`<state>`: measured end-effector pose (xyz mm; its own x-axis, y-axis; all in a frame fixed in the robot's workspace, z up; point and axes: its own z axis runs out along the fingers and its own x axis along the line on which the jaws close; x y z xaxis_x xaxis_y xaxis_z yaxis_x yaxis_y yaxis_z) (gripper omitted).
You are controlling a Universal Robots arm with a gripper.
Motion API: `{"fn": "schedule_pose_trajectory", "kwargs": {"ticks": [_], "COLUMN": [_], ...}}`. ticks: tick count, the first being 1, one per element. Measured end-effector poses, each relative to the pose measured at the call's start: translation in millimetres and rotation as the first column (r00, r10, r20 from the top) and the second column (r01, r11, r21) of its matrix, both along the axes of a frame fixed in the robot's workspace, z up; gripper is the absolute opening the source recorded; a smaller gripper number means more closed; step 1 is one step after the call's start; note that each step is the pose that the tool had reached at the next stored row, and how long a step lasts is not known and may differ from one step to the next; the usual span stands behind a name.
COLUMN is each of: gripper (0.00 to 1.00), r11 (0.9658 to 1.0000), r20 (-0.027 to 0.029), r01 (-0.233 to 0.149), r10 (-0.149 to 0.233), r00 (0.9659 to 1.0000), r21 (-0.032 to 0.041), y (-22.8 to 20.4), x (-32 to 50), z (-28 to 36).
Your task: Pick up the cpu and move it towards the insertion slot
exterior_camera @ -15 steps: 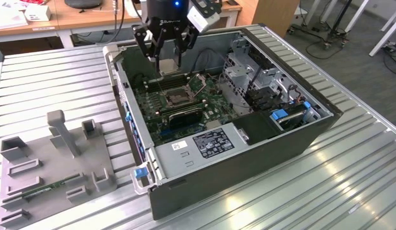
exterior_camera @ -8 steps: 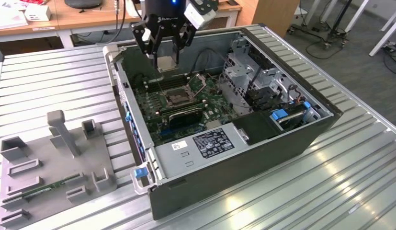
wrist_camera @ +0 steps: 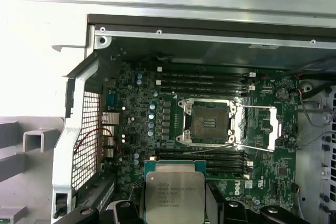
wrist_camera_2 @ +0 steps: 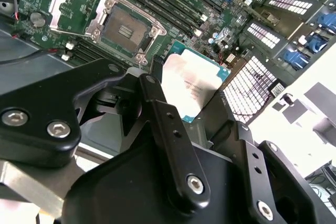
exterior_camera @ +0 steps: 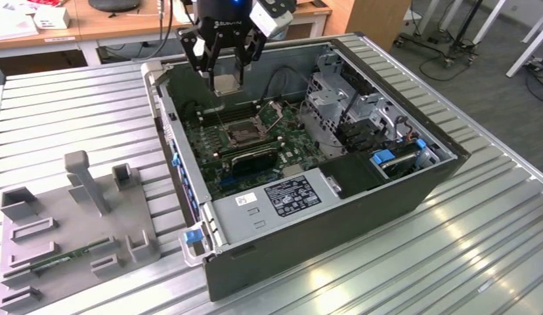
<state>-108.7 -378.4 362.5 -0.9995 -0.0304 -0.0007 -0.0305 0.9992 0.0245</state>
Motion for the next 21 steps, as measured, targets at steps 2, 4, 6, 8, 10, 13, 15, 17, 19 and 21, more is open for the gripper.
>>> {"fn": "schedule_pose_trajectory", "kwargs": {"ticks": [2, 4, 6, 8, 10, 13, 15, 17, 19, 21], "gripper": [0.55, 0.55, 0.55, 0.55, 0.55, 0.55, 0.55, 0.55, 0.55, 0.55], "r11": [1.0, 1.0, 1.0, 1.0, 1.0, 1.0, 1.0, 1.0, 1.0, 1.0], "r20": [0.0, 0.0002, -0.0001, 0.0, -0.0001, -0.0001, 0.0, 0.0, 0.0002, 0.0], "r01": [0.0, 0.0, 0.0, 0.0, 0.0, 0.0, 0.0, 0.0, 0.0, 0.0], "r10": [0.0, 0.0, 0.0, 0.0, 0.0, 0.0, 0.0, 0.0, 0.0, 0.0], "r00": [1.0, 1.0, 1.0, 1.0, 1.0, 1.0, 1.0, 1.0, 1.0, 1.0], "r21": [0.0, 0.0002, -0.0001, 0.0, -0.0001, -0.0002, 0.0, -0.0001, 0.0003, 0.0001], "y": [0.1, 0.2, 0.3, 0.5, 0.6, 0.7, 0.7, 0.8, 0.8, 0.7], "x": [0.0, 0.0, 0.0, 0.0, 0.0, 0.0, 0.0, 0.0, 0.0, 0.0], "z": [-0.1, -0.4, -1.3, -2.7, -3.8, -4.3, -4.5, -4.6, -5.3, -6.2]}}
